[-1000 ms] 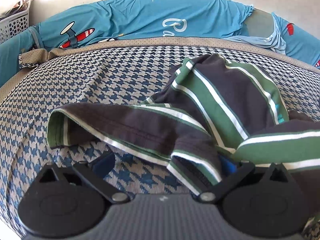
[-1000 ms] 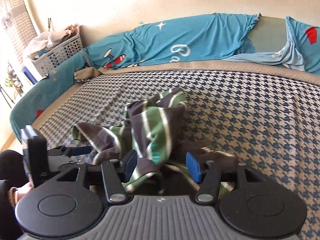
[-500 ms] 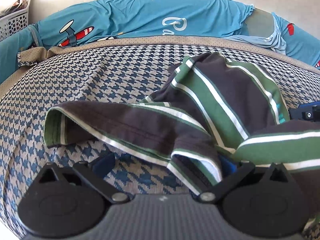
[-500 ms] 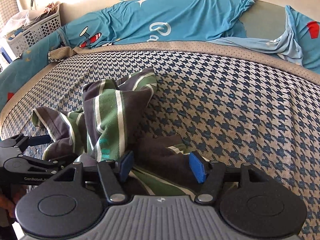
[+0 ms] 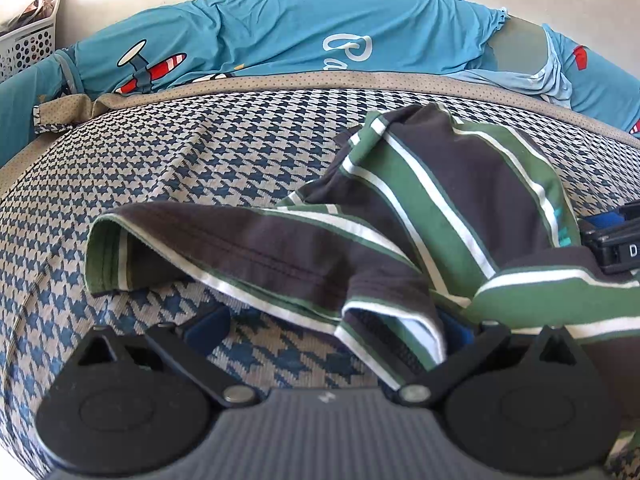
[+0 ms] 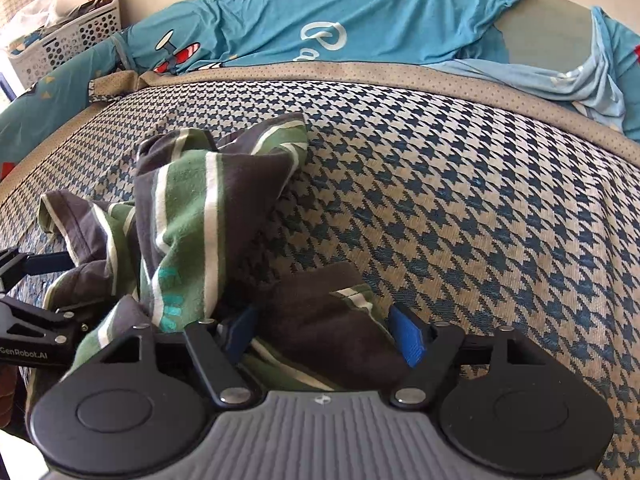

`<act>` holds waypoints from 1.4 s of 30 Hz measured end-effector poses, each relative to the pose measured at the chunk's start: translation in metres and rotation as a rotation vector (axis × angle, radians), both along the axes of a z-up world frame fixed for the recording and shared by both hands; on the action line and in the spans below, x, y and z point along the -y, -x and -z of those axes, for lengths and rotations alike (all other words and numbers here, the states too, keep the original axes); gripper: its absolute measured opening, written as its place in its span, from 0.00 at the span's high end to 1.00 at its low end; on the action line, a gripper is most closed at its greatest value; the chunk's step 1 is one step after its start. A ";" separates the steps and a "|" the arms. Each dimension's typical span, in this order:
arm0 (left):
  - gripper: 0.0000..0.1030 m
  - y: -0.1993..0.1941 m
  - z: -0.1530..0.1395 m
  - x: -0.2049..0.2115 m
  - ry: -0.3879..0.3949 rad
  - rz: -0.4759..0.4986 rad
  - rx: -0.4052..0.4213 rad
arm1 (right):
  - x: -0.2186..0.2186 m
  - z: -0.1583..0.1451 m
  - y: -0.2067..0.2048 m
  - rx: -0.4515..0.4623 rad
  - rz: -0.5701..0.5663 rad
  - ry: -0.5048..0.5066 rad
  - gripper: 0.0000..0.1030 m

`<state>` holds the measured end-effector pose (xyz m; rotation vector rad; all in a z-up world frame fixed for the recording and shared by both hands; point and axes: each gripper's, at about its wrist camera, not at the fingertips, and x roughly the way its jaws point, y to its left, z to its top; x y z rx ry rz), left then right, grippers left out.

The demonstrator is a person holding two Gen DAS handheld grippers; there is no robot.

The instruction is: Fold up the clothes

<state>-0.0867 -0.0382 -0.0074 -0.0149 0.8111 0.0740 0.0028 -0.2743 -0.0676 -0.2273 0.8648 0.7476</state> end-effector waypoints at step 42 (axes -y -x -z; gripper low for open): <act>0.00 0.021 -0.023 0.046 0.102 0.226 0.100 | 0.080 -0.052 -0.037 0.252 0.712 -0.105 0.67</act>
